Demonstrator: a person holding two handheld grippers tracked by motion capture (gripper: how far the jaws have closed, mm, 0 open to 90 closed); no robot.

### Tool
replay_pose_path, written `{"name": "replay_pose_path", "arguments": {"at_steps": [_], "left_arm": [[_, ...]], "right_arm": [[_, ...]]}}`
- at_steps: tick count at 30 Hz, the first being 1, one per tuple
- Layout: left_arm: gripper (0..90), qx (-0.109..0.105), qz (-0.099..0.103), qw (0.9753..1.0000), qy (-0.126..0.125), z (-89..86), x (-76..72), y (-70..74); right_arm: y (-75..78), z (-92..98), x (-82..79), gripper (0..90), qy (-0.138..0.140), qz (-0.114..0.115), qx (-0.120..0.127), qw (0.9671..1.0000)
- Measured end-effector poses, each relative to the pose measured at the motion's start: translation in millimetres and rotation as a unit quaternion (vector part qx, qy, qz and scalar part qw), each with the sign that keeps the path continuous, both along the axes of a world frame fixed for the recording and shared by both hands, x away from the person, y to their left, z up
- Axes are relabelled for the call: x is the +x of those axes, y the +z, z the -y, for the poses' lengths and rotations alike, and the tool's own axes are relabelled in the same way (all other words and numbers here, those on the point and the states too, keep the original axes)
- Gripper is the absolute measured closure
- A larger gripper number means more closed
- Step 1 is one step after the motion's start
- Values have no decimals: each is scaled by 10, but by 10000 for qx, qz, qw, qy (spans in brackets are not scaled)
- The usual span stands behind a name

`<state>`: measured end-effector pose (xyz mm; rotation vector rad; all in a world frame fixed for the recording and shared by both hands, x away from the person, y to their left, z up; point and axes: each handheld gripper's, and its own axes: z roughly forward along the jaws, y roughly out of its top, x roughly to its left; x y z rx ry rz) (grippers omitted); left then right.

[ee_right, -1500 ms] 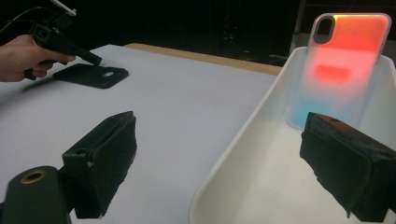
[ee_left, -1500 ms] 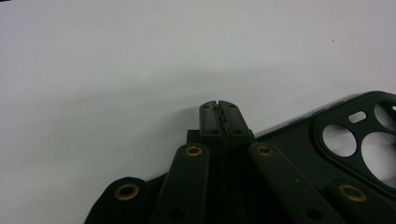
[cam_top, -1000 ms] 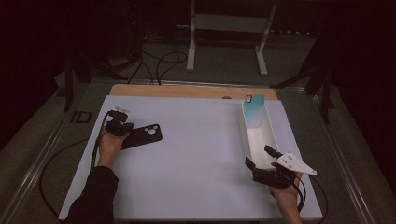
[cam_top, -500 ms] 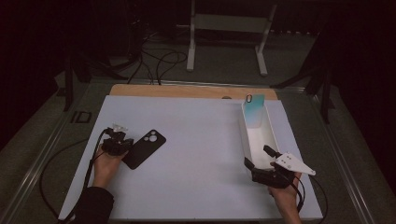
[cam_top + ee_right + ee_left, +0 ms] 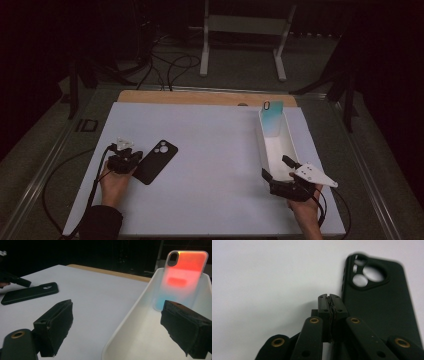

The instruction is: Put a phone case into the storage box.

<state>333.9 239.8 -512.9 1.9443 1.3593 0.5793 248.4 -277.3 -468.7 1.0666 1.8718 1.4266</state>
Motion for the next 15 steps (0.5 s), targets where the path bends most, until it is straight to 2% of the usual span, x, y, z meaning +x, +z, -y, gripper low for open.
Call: {"name": "replay_pose_path", "arguments": {"at_steps": [2,4,6,9,11,15], "left_arm": [[819,-167,248,9995,-71,-10,-68,89],[752,-363,487,9979,-231,-14,-155,174],[658,-504,747,9953,-365,-2,-256,243],[592,-711,1095,9898,-575,10,-416,310],[539,-858,1219,9863,-708,10,-504,334],[333,-847,1396,9842,-680,4,-661,364]], "right_arm": [[-5,-2,4,108,24,4,-20,10000],[-7,-7,5,108,56,2,-14,10000],[-5,-10,5,108,96,4,-3,10000],[-5,-11,5,108,115,3,4,9999],[-8,-14,9,108,128,-7,-7,9999],[-6,-23,8,107,157,-48,-33,9999]]}}
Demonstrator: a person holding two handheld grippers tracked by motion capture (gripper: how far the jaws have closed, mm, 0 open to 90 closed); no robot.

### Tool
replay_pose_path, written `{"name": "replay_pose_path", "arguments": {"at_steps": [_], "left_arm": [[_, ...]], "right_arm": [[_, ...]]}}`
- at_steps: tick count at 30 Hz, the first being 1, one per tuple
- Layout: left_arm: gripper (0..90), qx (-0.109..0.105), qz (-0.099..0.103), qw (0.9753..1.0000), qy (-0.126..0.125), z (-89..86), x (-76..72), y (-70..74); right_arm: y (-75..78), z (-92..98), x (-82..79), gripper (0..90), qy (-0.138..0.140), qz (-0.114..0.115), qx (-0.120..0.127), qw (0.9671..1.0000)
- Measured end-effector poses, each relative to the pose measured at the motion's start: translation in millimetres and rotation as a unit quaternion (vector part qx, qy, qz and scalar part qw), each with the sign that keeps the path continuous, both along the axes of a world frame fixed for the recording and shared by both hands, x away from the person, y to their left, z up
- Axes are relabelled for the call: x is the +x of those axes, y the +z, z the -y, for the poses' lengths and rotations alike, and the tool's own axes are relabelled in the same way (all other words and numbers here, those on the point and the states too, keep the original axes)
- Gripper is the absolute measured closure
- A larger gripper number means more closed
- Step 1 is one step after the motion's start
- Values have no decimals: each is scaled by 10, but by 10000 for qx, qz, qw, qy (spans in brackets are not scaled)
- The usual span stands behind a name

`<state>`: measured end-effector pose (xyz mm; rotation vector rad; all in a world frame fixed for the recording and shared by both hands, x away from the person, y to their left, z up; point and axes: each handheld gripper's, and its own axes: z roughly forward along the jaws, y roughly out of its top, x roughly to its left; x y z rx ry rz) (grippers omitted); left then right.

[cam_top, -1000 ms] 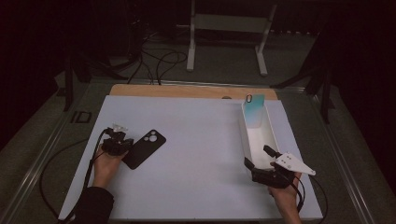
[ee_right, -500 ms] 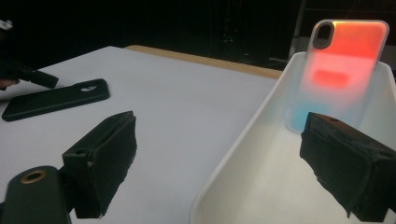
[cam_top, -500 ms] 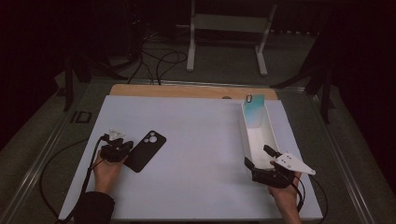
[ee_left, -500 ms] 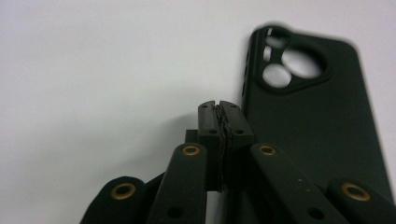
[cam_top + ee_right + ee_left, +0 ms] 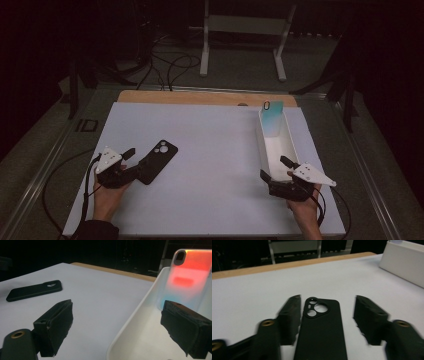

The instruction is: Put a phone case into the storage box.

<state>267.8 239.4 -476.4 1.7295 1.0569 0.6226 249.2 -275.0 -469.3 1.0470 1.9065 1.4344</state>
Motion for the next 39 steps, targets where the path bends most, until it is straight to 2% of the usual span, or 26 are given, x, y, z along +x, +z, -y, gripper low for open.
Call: {"name": "replay_pose_path", "arguments": {"at_steps": [4,5,6,11,15,18,26,30,32,39], "left_arm": [[204,-51,23,10000,-12,-21,-102,7],[204,6,38,10000,17,-23,-156,9],[164,39,42,10000,28,-24,-171,10],[97,70,103,9999,11,-8,-228,-4],[52,251,68,9997,-40,38,-250,-23],[15,304,35,9995,-100,53,-260,-16],[0,268,-1,9996,9,27,-249,-5],[0,235,-143,9996,70,0,-209,23],[0,293,-313,9991,53,-2,-174,22],[0,590,-549,9967,-6,35,-79,30]], "right_arm": [[5,8,-2,107,-2,-4,10,10000],[7,12,-3,107,9,-6,30,10000],[12,16,-4,107,37,22,50,10000],[18,25,-4,107,37,43,49,10000],[25,43,-3,107,39,92,80,9999],[26,59,-6,107,19,128,100,9999],[8,67,-2,107,-1,141,67,9999],[-5,63,3,107,1,128,45,9999],[-8,58,4,107,13,110,39,9999],[-6,63,14,107,-12,110,35,9999]]}}
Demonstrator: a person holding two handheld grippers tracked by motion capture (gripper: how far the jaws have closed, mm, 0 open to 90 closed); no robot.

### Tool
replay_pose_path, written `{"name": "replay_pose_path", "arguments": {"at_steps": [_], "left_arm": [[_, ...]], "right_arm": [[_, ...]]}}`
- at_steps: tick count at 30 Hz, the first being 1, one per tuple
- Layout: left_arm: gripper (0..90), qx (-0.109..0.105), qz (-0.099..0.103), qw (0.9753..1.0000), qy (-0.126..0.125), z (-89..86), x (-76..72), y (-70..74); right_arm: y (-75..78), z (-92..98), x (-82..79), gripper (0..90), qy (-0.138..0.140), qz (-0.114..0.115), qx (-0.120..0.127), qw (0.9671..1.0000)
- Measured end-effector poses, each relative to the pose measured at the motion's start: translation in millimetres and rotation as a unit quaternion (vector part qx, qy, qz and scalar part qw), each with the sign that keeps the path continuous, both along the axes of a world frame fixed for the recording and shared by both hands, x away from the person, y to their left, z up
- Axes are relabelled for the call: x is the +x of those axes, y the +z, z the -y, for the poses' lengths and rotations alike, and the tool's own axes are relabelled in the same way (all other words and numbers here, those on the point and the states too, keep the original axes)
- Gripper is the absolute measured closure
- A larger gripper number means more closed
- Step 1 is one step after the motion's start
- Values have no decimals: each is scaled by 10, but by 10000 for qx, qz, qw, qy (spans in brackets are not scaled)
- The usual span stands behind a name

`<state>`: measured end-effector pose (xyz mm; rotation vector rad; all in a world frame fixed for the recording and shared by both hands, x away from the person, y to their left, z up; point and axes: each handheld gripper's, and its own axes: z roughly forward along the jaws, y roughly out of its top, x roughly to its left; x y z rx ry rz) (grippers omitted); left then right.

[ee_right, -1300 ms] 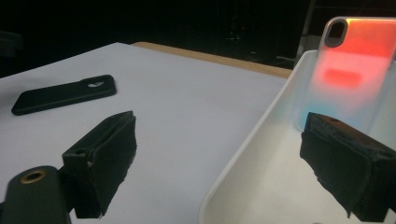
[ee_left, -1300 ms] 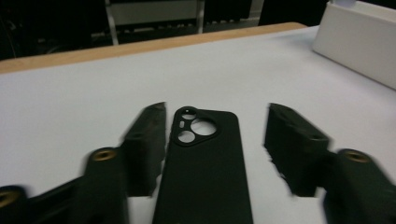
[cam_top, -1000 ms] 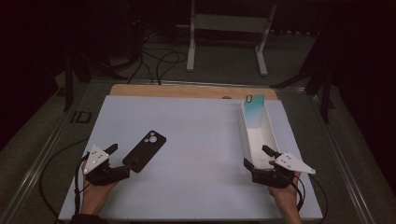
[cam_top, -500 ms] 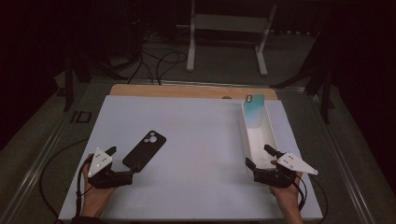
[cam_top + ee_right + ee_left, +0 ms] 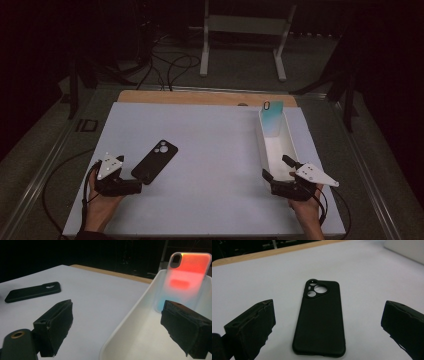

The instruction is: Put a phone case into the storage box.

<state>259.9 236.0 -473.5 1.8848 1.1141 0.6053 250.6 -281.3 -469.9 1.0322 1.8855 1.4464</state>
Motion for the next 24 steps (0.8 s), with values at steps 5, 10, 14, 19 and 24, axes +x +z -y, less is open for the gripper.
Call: {"name": "replay_pose_path", "arguments": {"at_steps": [5,10,14,19,24], "left_arm": [[0,201,-209,9996,-68,29,121,2],[0,372,-397,9985,-119,48,226,1],[0,500,-558,9971,-131,66,334,-11],[0,586,-770,9952,-165,94,437,-42],[0,727,-990,9922,-221,121,535,-90]], "right_arm": [[1,-3,3,107,-6,1,-12,10000],[3,-5,4,107,-12,2,-22,10000],[5,2,4,107,-19,2,-13,10000],[8,13,4,107,-30,4,10,10000],[3,15,11,107,-45,-11,5,10000]]}}
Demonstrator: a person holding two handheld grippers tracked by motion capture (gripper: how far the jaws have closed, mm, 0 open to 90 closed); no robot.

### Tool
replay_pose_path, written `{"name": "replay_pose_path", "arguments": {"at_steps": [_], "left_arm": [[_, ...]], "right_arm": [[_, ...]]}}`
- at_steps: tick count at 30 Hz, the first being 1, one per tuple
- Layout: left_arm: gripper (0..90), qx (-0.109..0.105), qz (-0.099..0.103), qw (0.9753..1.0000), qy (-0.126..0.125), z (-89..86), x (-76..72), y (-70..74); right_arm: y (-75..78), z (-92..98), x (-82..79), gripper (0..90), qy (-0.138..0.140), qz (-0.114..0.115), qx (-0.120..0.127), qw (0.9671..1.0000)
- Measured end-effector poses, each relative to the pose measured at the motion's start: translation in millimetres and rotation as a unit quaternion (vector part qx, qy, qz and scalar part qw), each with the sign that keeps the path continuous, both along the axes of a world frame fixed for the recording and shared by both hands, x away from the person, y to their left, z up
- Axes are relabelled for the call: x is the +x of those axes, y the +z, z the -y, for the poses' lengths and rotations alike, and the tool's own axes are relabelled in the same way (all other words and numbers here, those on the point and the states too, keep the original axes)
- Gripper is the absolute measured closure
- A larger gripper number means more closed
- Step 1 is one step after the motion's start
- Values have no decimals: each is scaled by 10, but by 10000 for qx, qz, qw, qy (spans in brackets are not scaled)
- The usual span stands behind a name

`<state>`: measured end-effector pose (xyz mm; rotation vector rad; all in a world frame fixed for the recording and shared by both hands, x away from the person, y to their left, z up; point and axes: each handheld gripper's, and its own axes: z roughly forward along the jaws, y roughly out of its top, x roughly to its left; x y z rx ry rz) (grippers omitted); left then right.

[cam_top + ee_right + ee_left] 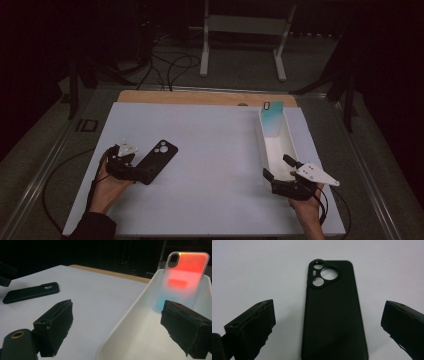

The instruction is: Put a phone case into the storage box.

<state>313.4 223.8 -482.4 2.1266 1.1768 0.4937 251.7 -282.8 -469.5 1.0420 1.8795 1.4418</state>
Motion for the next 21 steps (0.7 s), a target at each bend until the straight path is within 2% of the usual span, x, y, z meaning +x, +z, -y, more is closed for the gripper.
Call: {"name": "replay_pose_path", "arguments": {"at_steps": [8,21], "left_arm": [[0,190,-349,9992,-46,54,159,-88],[0,388,-741,9963,-172,171,299,-227]], "right_arm": [[2,2,0,107,4,10,-1,10000],[0,-1,0,107,0,8,-11,10000]]}}
